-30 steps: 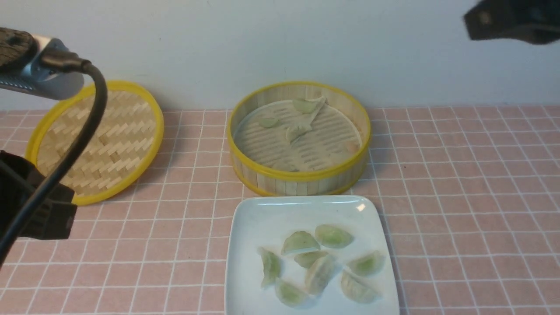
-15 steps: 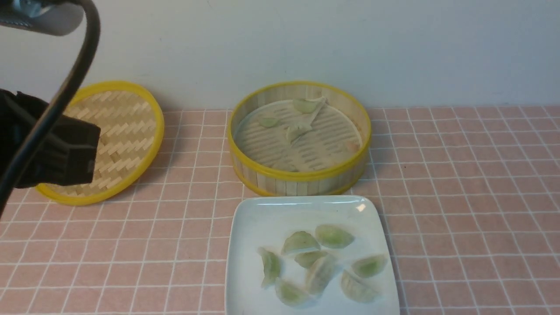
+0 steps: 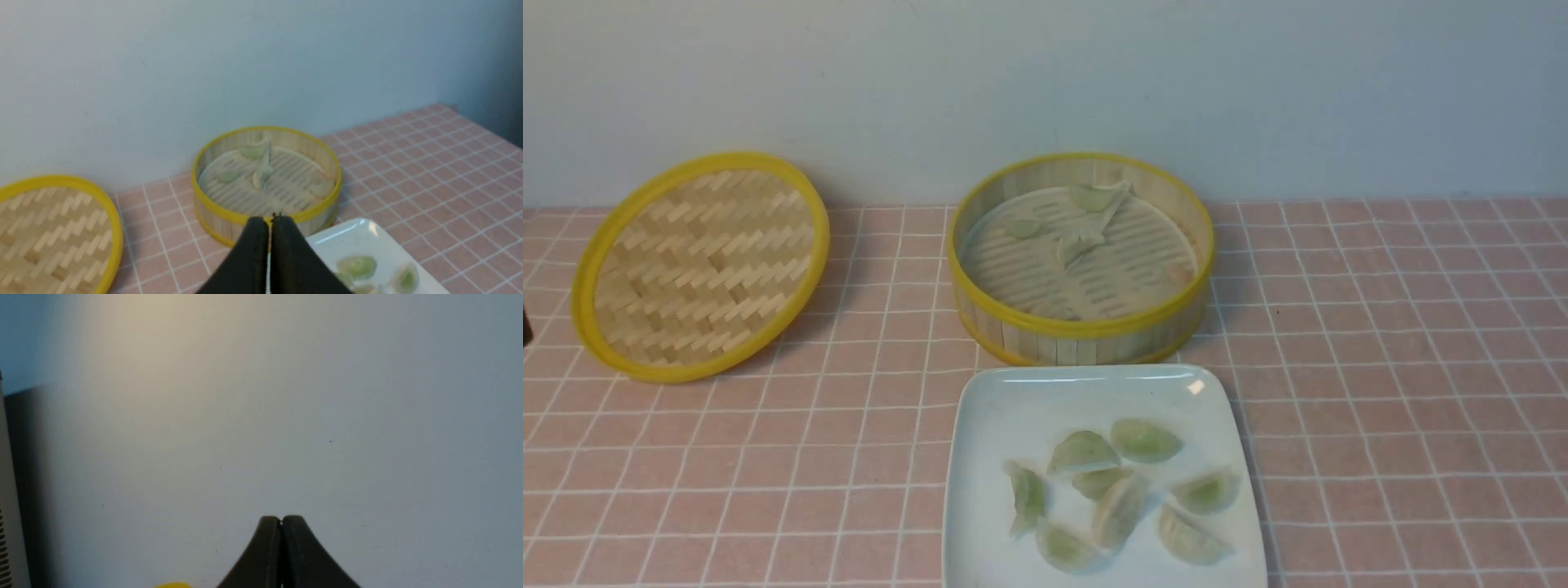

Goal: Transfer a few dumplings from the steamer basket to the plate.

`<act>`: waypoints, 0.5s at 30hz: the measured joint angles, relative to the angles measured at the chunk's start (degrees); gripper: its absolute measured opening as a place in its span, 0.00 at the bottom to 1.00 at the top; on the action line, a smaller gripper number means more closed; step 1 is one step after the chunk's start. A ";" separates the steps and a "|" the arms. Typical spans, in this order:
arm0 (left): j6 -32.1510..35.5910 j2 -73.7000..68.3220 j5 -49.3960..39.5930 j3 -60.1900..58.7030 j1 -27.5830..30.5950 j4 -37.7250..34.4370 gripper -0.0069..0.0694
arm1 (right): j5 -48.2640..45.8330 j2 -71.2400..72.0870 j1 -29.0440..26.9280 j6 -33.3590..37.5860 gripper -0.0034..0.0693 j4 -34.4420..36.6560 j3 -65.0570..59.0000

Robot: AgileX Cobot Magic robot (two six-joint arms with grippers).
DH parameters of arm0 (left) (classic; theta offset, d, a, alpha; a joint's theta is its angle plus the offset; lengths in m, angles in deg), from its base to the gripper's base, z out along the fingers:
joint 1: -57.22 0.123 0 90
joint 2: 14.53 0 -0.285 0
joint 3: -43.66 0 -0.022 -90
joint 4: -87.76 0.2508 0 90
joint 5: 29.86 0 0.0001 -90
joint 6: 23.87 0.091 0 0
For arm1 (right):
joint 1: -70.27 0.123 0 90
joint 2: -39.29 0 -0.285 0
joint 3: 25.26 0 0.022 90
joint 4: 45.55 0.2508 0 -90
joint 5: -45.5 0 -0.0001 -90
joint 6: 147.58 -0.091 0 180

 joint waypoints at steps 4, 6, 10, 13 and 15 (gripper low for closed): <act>0.00 7.22 4.12 -6.76 0.00 0.00 0.08 | -0.75 0.00 0.00 0.00 0.03 0.04 0.00; 0.00 9.57 4.65 -8.49 0.00 0.00 0.08 | -0.80 0.00 0.00 0.00 0.03 0.04 0.00; 0.00 12.37 4.90 -10.80 0.00 0.00 0.08 | -0.80 0.00 0.00 0.05 0.03 0.04 0.00; 0.00 12.55 4.96 -12.01 0.00 0.00 0.08 | -0.80 0.00 0.00 0.05 0.03 0.04 0.00; 0.02 12.55 4.56 -12.54 0.00 0.00 0.08 | -0.80 0.00 0.00 0.05 0.03 0.04 0.00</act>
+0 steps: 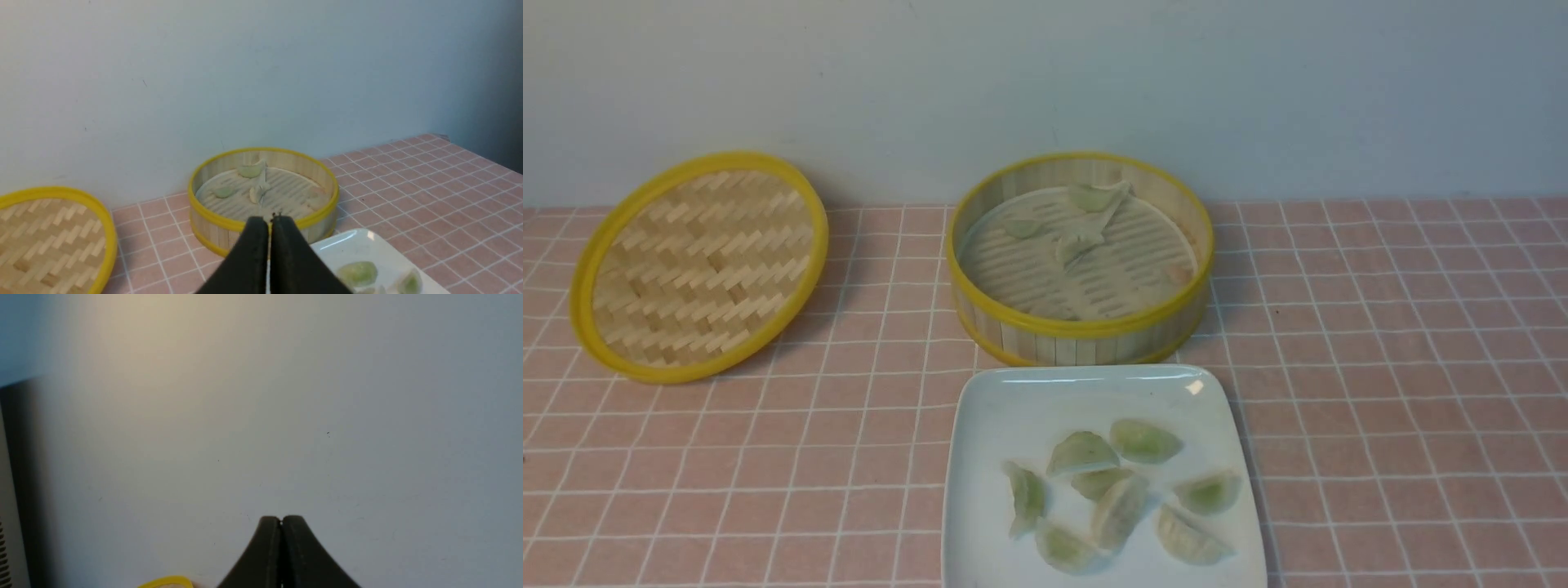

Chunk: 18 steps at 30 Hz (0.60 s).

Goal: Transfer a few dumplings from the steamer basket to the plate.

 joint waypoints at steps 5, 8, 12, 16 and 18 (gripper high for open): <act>0.52 0.00 -0.46 0.01 0.00 0.34 0.08 | 0.00 0.00 0.00 0.00 0.03 0.00 0.00; 0.73 0.00 -0.38 -0.54 0.00 1.03 0.08 | -0.05 0.00 0.00 0.00 0.03 0.00 0.00; 2.26 0.54 -0.25 -3.92 2.06 1.51 0.08 | -0.05 0.00 0.00 0.00 0.03 0.00 0.00; 5.71 3.75 -0.12 -10.67 10.87 -1.90 0.08 | -0.05 0.00 0.00 0.00 0.03 0.00 0.00; 7.71 5.81 0.31 -14.06 14.59 -4.19 0.08 | -0.05 0.00 0.00 0.00 0.03 0.00 0.00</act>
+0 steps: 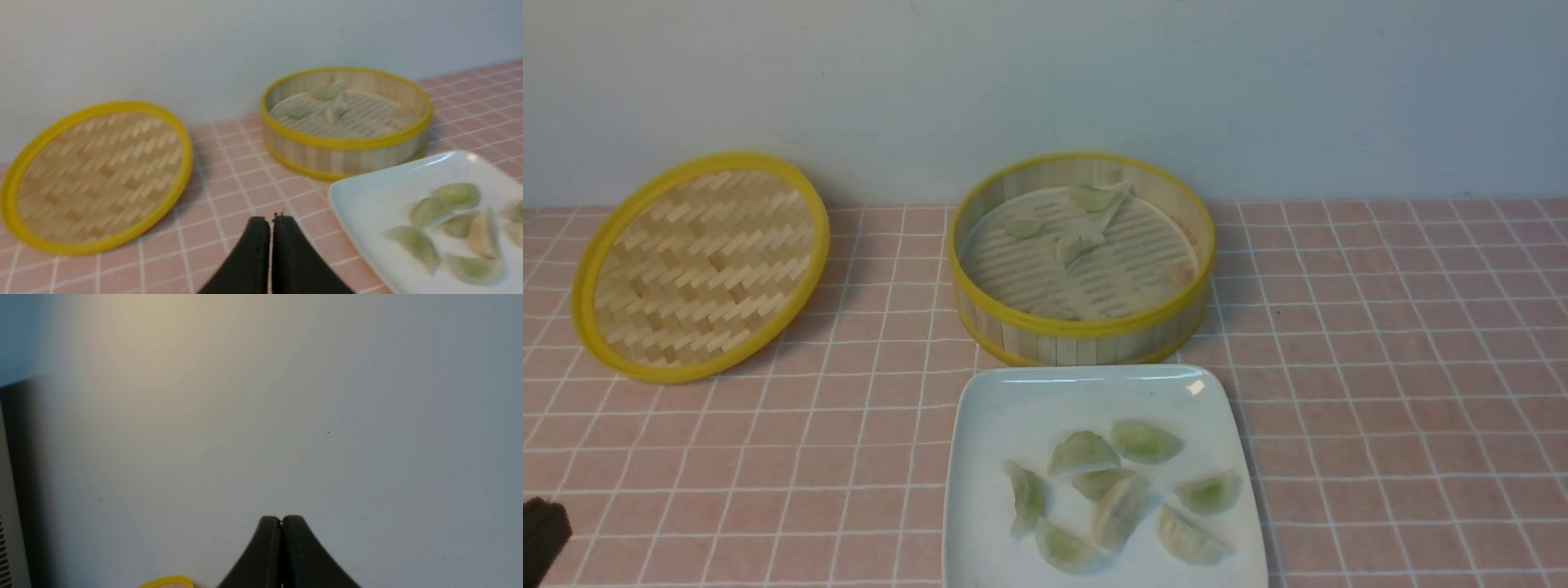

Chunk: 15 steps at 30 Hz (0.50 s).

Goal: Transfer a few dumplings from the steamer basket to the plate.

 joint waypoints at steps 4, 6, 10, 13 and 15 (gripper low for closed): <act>4.76 3.24 3.34 -8.92 8.85 -4.92 0.08 | 0.00 0.00 0.00 0.00 0.03 0.00 0.00; 5.92 3.36 4.45 -12.56 11.40 -5.70 0.08 | 0.00 0.00 -0.02 0.00 0.03 0.00 0.00; 6.84 3.36 5.14 -15.78 13.04 -6.30 0.08 | -0.18 0.00 -0.02 0.00 0.03 0.00 -0.05; 6.83 3.36 5.50 -15.84 13.04 -6.43 0.08 | -0.31 0.00 -0.02 0.00 0.03 0.00 -0.05; 6.83 3.36 5.50 -15.84 13.04 -6.49 0.08 | -0.38 0.00 -0.02 0.00 0.03 0.00 -0.05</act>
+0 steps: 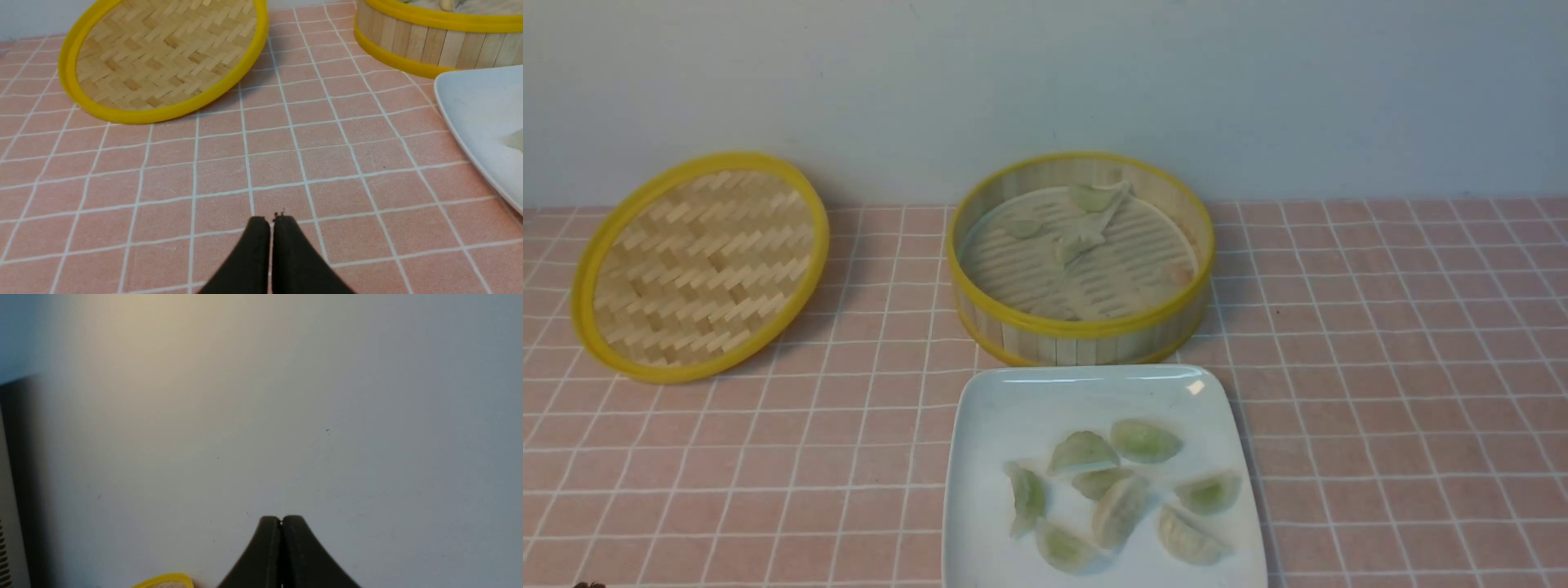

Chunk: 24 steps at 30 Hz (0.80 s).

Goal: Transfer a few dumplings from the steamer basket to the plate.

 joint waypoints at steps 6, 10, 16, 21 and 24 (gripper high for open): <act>0.01 0.00 0.00 0.00 0.00 -0.10 0.08 | -0.06 0.00 0.00 0.00 0.03 0.00 0.00; 0.01 0.00 0.00 0.00 0.00 -0.10 0.08 | -0.06 0.00 0.00 0.00 0.03 0.00 0.00; 0.06 0.00 0.00 0.00 0.00 -0.10 0.08 | -0.06 0.00 0.00 0.00 0.03 0.00 0.00; 0.06 0.00 0.00 0.00 0.00 -0.10 0.08 | -0.18 0.00 0.00 0.00 0.03 0.00 0.00; 0.12 0.00 0.00 0.00 0.00 -0.10 0.08 | -0.60 0.00 0.00 0.00 0.03 0.00 0.00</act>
